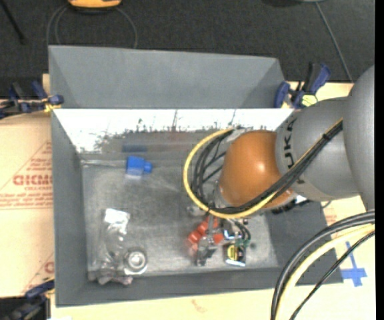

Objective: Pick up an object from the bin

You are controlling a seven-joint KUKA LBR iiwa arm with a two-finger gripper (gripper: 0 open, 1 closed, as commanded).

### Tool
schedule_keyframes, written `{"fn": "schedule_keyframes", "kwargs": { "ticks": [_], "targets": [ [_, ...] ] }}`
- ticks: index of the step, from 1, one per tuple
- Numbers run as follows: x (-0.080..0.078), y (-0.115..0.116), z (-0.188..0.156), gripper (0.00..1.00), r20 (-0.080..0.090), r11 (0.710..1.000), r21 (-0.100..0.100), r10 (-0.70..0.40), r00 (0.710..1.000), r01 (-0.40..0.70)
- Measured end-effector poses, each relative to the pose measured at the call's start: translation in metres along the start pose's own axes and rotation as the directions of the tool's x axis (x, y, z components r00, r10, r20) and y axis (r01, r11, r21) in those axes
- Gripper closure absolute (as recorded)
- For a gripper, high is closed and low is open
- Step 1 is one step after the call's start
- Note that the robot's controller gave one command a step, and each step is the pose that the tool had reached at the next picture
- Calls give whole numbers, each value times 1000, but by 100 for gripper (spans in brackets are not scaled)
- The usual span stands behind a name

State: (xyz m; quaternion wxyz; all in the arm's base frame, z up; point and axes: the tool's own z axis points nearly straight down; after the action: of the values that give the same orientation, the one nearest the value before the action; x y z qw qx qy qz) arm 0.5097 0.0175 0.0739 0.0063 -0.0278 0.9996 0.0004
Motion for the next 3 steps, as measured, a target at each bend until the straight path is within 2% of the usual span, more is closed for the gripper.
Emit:
{"fn": "schedule_keyframes", "kwargs": {
  "ticks": [1, 2, 3],
  "targets": [
    [30, -84, -10, 0, -9, 994, 4, 113, 994, -113],
    [29, -81, -9, 100, -9, 994, 1, 112, 994, -112],
    [-6, -82, -122, 100, -4, 913, 1, -408, 913, 408]
  ]
}}
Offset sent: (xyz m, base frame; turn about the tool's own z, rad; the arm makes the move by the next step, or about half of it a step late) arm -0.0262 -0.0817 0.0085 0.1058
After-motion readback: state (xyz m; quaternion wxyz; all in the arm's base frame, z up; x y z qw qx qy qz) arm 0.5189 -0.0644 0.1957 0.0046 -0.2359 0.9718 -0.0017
